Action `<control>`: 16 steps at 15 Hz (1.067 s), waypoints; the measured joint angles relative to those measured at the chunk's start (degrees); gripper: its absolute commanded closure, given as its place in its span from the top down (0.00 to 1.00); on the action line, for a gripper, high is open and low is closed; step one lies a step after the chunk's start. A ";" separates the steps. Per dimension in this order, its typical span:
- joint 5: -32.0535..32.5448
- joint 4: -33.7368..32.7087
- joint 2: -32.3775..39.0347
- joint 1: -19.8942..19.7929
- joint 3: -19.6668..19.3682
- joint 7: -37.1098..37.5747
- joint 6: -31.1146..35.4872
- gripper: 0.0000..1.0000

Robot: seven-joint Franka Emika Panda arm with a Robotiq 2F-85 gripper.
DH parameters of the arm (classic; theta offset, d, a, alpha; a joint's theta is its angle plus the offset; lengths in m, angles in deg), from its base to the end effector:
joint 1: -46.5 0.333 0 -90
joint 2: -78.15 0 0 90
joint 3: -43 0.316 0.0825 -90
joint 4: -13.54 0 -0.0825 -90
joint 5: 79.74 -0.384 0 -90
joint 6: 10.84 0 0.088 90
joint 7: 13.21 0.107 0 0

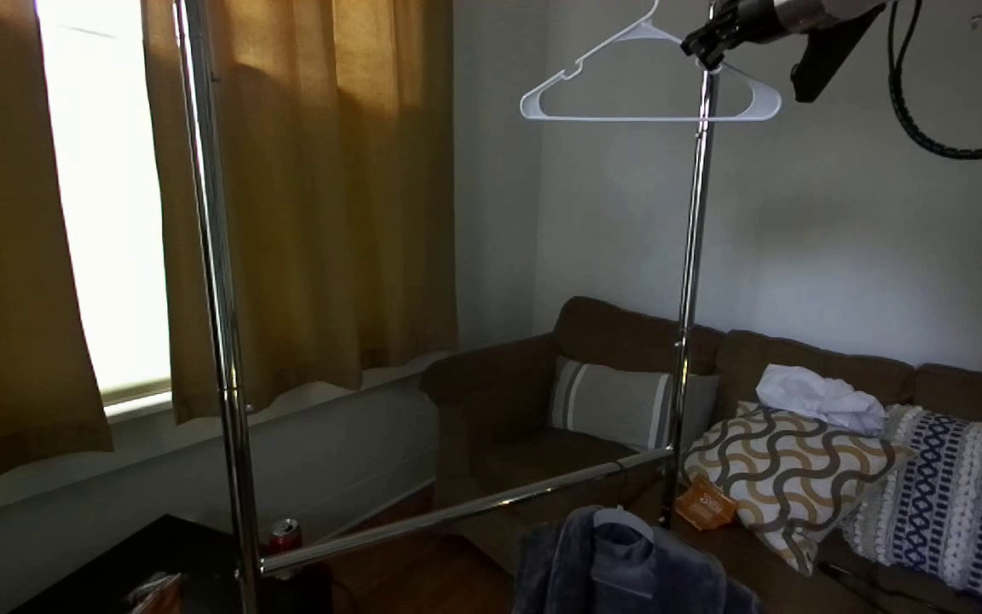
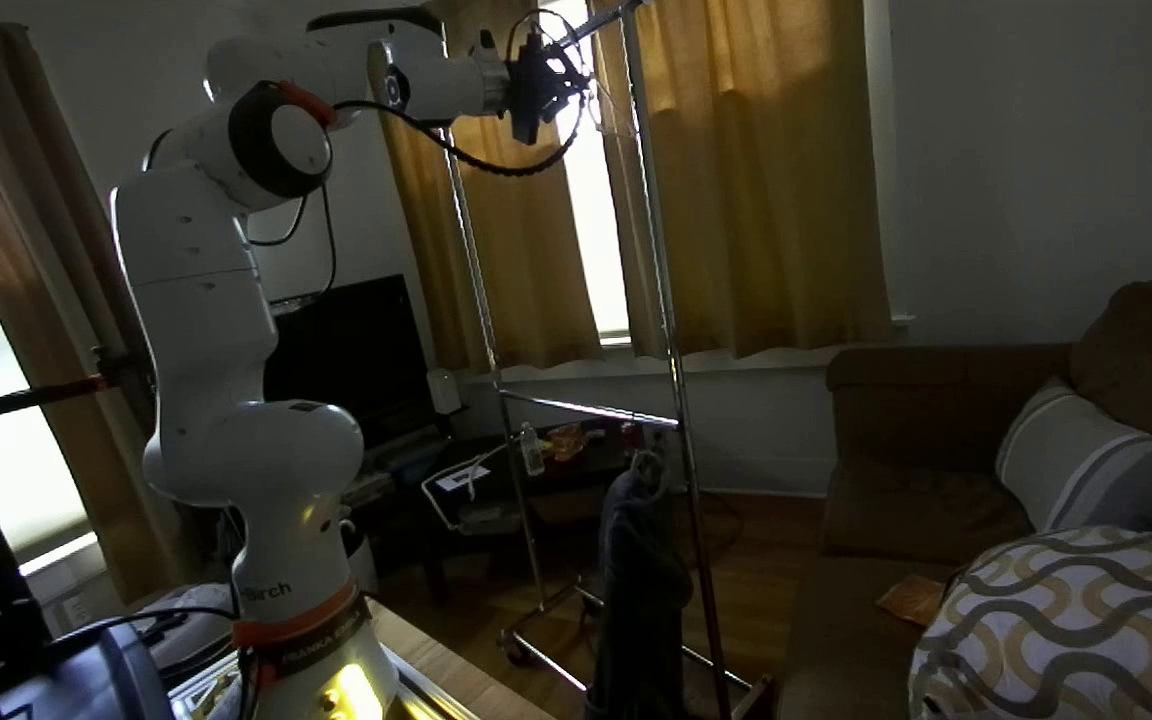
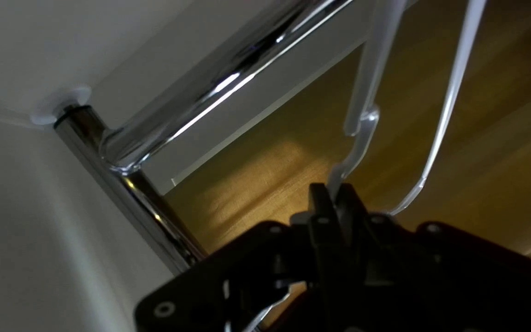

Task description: Place the white clothes hanger on the top rail

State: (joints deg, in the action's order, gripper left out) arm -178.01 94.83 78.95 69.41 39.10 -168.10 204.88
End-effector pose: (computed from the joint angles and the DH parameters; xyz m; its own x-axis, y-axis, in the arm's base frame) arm 0.5098 0.0359 0.7683 0.2094 0.7776 0.5928 -0.1889 -0.5627 0.8048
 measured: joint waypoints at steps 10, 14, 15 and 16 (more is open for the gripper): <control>-2.27 -2.03 2.00 -0.02 0.15 -0.53 1.88 0.76; -0.93 -1.90 1.29 0.72 1.03 -0.60 6.15 1.00; -0.22 -1.64 0.95 0.96 1.22 -0.60 7.60 1.00; 0.45 -1.27 0.51 1.21 1.41 -0.60 9.00 1.00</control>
State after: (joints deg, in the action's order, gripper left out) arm -177.56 93.56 79.47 70.62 40.52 -168.70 213.88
